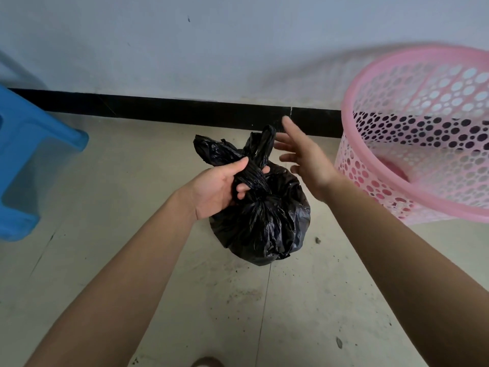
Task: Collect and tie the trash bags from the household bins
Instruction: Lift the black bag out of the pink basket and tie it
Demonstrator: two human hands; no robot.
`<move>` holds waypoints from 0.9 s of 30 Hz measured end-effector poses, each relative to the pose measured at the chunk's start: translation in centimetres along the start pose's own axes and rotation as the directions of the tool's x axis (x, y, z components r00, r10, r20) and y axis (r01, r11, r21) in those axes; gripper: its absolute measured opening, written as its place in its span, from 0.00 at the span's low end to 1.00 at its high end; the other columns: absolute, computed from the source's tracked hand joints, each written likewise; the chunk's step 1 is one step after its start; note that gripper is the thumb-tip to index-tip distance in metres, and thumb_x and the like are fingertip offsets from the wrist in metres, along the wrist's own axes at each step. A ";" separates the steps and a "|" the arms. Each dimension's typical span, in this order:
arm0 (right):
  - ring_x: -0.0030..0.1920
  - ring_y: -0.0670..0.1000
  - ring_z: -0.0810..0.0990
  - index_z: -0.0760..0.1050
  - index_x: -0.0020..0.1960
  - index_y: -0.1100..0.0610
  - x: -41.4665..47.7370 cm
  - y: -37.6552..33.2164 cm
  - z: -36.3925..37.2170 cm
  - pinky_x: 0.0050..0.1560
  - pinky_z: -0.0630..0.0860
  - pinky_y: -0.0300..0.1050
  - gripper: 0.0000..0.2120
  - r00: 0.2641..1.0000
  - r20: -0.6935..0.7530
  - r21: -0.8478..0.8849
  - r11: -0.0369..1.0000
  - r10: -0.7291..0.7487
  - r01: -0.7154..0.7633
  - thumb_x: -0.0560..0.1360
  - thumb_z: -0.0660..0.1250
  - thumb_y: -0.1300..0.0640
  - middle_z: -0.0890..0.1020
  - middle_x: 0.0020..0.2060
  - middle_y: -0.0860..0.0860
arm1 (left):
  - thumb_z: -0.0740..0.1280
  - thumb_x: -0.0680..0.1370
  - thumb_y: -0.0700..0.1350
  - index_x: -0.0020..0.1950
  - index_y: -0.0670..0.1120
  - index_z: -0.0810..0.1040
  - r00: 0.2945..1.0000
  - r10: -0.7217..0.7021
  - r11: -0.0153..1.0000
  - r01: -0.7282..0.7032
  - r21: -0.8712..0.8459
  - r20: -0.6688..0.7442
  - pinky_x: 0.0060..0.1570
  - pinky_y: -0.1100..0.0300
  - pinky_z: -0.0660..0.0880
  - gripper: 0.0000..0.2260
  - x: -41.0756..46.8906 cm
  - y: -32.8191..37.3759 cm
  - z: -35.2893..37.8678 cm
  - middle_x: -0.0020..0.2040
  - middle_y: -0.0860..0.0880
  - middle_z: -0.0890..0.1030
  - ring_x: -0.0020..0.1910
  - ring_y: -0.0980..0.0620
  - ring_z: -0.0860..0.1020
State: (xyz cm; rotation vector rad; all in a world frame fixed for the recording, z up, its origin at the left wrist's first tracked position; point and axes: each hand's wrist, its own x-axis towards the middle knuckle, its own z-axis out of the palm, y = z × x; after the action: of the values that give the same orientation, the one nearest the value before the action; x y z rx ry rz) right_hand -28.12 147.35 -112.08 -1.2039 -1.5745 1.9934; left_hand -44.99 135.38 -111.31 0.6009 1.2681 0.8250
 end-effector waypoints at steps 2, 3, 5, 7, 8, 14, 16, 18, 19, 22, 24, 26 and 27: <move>0.47 0.46 0.76 0.79 0.62 0.48 0.6 -1.3 0.3 0.50 0.69 0.45 0.31 0.998 0.055 0.043 0.999 0.016 -0.018 0.69 0.66 0.28 0.81 0.56 0.45 | 0.55 0.84 0.59 0.66 0.49 0.80 1.000 -0.003 1.000 0.003 0.019 0.025 0.54 0.54 0.64 0.22 0.0 0.0 0.3 0.35 0.50 0.62 0.36 0.52 0.66; 0.42 0.46 0.75 0.82 0.56 0.50 0.8 -1.7 0.4 0.43 0.69 0.42 0.23 0.996 0.087 0.123 0.992 0.009 -0.020 0.72 0.69 0.34 0.83 0.50 0.46 | 0.54 0.84 0.59 0.67 0.49 0.79 0.999 -0.002 1.000 0.002 0.009 0.037 0.52 0.55 0.65 0.22 -0.1 -0.1 0.4 0.35 0.50 0.63 0.36 0.52 0.66; 0.34 0.43 0.72 0.82 0.46 0.53 0.8 -2.1 0.7 0.33 0.67 0.36 0.09 0.995 0.097 0.320 0.948 -0.038 0.005 0.77 0.70 0.47 0.81 0.40 0.47 | 0.52 0.83 0.60 0.68 0.48 0.77 0.998 0.000 0.999 0.003 -0.053 0.058 0.49 0.56 0.66 0.24 -0.1 -0.2 0.3 0.36 0.50 0.66 0.36 0.52 0.67; 0.34 0.42 0.72 0.80 0.43 0.53 0.6 -2.0 0.9 0.35 0.71 0.34 0.08 0.994 0.058 0.435 0.899 -0.093 0.059 0.79 0.69 0.52 0.80 0.37 0.47 | 0.49 0.83 0.62 0.65 0.46 0.74 0.997 0.027 0.991 -0.017 -0.136 0.072 0.49 0.56 0.68 0.26 -0.2 -0.4 -0.1 0.38 0.50 0.70 0.37 0.52 0.70; 0.35 0.42 0.73 0.80 0.43 0.54 0.4 -1.9 1.0 0.38 0.73 0.35 0.08 0.992 0.035 0.482 0.872 -0.120 0.089 0.79 0.68 0.52 0.80 0.37 0.47 | 0.48 0.83 0.62 0.64 0.46 0.73 0.995 0.056 0.981 -0.040 -0.192 0.078 0.49 0.55 0.69 0.25 -0.2 -0.6 -0.3 0.40 0.50 0.73 0.38 0.52 0.71; 0.36 0.45 0.76 0.77 0.47 0.58 -1.8 -0.1 0.7 0.43 0.78 0.36 0.09 0.987 0.010 0.639 0.760 -0.157 0.115 0.81 0.64 0.53 0.77 0.36 0.51 | 0.48 0.85 0.59 0.48 0.51 0.75 0.980 0.191 0.830 -0.189 -0.525 -0.050 0.53 0.55 0.75 0.19 -0.7 -1.6 -1.7 0.53 0.45 0.83 0.44 0.52 0.76; 0.37 0.46 0.76 0.76 0.47 0.58 -2.8 0.7 0.8 0.43 0.78 0.37 0.08 0.982 0.098 0.692 0.720 -0.161 0.049 0.81 0.64 0.55 0.77 0.37 0.53 | 0.50 0.84 0.59 0.41 0.50 0.70 0.983 0.172 0.836 -0.178 -0.519 -0.060 0.56 0.52 0.74 0.20 -0.7 -1.4 -1.6 0.54 0.43 0.83 0.45 0.50 0.78; 0.37 0.47 0.76 0.75 0.45 0.58 -3.4 1.3 0.8 0.42 0.78 0.38 0.07 0.967 0.196 0.732 0.680 -0.161 -0.035 0.80 0.63 0.56 0.76 0.38 0.53 | 0.53 0.83 0.58 0.37 0.49 0.71 0.985 0.156 0.846 -0.169 -0.505 -0.068 0.57 0.52 0.73 0.20 -0.8 -1.0 -1.1 0.50 0.43 0.83 0.47 0.48 0.78; 0.37 0.48 0.75 0.75 0.44 0.58 -3.7 1.6 0.8 0.42 0.78 0.38 0.07 0.956 0.244 0.733 0.676 -0.162 -0.072 0.79 0.63 0.57 0.76 0.39 0.53 | 0.57 0.82 0.55 0.36 0.48 0.76 0.984 0.153 0.866 -0.177 -0.469 -0.089 0.57 0.52 0.74 0.19 -0.7 -0.8 -0.8 0.48 0.44 0.83 0.49 0.48 0.79; 0.37 0.48 0.73 0.74 0.43 0.57 -4.3 2.7 0.6 0.42 0.77 0.39 0.05 0.937 0.316 0.718 0.683 -0.148 -0.134 0.77 0.63 0.57 0.75 0.41 0.53 | 0.64 0.80 0.42 0.38 0.49 0.85 0.960 0.204 0.902 -0.261 -0.345 -0.193 0.58 0.55 0.76 0.14 -0.6 -0.8 -0.1 0.52 0.45 0.84 0.57 0.47 0.80; 0.37 0.48 0.72 0.73 0.43 0.57 -4.5 3.2 0.4 0.41 0.75 0.39 0.06 0.941 0.314 0.733 0.662 -0.123 -0.158 0.77 0.62 0.57 0.75 0.40 0.53 | 0.65 0.78 0.35 0.30 0.51 0.78 0.940 0.253 0.891 -0.319 -0.322 -0.230 0.57 0.55 0.77 0.19 -0.6 -0.9 0.0 0.52 0.45 0.84 0.59 0.47 0.80; 0.35 0.48 0.70 0.72 0.42 0.56 -4.6 3.4 0.3 0.39 0.73 0.39 0.07 0.950 0.307 0.707 0.684 -0.064 -0.182 0.78 0.61 0.57 0.74 0.38 0.52 | 0.65 0.77 0.32 0.28 0.51 0.69 0.937 0.259 0.892 -0.326 -0.314 -0.237 0.59 0.54 0.78 0.21 -0.8 -1.1 -0.3 0.49 0.45 0.85 0.57 0.47 0.81; 0.34 0.48 0.69 0.72 0.41 0.56 -4.5 3.4 0.2 0.37 0.71 0.39 0.09 0.956 0.294 0.651 0.737 -0.023 -0.182 0.79 0.60 0.57 0.73 0.37 0.51 | 0.65 0.77 0.31 0.29 0.51 0.67 0.936 0.257 0.909 -0.318 -0.268 -0.241 0.61 0.53 0.77 0.22 -0.9 -1.2 -0.5 0.48 0.46 0.85 0.56 0.48 0.82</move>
State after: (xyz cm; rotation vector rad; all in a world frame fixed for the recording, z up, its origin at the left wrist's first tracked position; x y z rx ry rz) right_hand -24.83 142.90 -113.33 -0.7117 -0.7352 2.5526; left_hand -45.36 133.98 -111.84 0.4694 1.2142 1.3311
